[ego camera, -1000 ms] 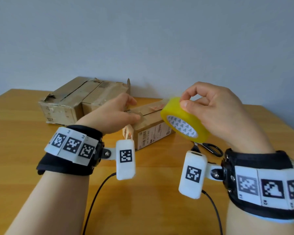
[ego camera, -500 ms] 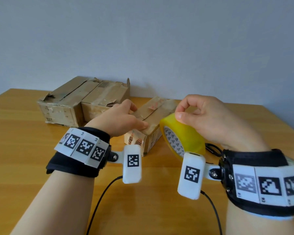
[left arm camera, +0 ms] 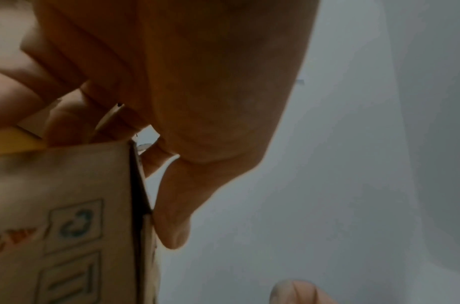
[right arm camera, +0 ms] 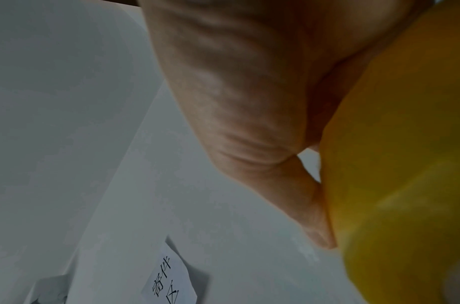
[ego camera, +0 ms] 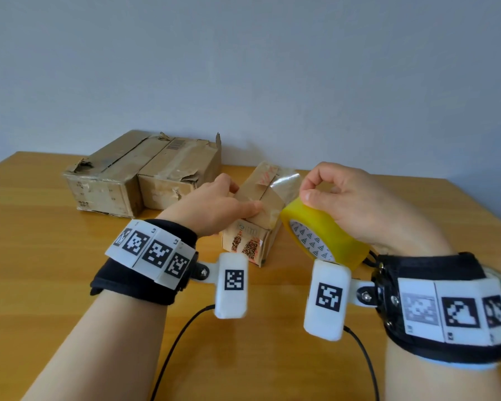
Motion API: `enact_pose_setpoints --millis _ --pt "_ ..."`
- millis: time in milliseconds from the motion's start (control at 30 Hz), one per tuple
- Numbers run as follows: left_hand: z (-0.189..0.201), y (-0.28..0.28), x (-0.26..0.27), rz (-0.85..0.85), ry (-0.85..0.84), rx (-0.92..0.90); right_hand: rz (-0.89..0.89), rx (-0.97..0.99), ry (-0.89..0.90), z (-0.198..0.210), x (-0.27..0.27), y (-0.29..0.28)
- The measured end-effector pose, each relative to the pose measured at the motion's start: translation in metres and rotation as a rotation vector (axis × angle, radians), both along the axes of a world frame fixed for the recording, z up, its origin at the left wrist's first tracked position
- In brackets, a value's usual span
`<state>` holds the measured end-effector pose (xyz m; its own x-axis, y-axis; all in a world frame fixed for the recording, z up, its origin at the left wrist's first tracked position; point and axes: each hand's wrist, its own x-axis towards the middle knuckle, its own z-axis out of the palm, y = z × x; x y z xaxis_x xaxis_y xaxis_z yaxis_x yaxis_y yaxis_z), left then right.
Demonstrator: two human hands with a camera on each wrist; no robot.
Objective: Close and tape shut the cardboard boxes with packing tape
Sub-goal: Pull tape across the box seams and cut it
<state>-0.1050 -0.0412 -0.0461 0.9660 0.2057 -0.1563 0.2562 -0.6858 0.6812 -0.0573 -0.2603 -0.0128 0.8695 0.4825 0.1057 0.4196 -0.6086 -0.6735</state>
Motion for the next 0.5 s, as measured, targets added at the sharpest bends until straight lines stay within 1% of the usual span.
enact_pose_setpoints --millis 233,367,500 --pt "0.007 0.014 -0.005 -0.008 -0.243 -0.119 -0.006 0.013 0.027 0.004 -0.002 -0.001" --pt "0.006 0.011 -0.006 -0.049 -0.278 -0.06 -0.019 0.015 0.014 0.006 -0.005 -0.001" --pt "0.005 0.005 -0.004 -0.041 -0.27 -0.038 -0.033 0.015 0.015 0.007 -0.007 0.003"
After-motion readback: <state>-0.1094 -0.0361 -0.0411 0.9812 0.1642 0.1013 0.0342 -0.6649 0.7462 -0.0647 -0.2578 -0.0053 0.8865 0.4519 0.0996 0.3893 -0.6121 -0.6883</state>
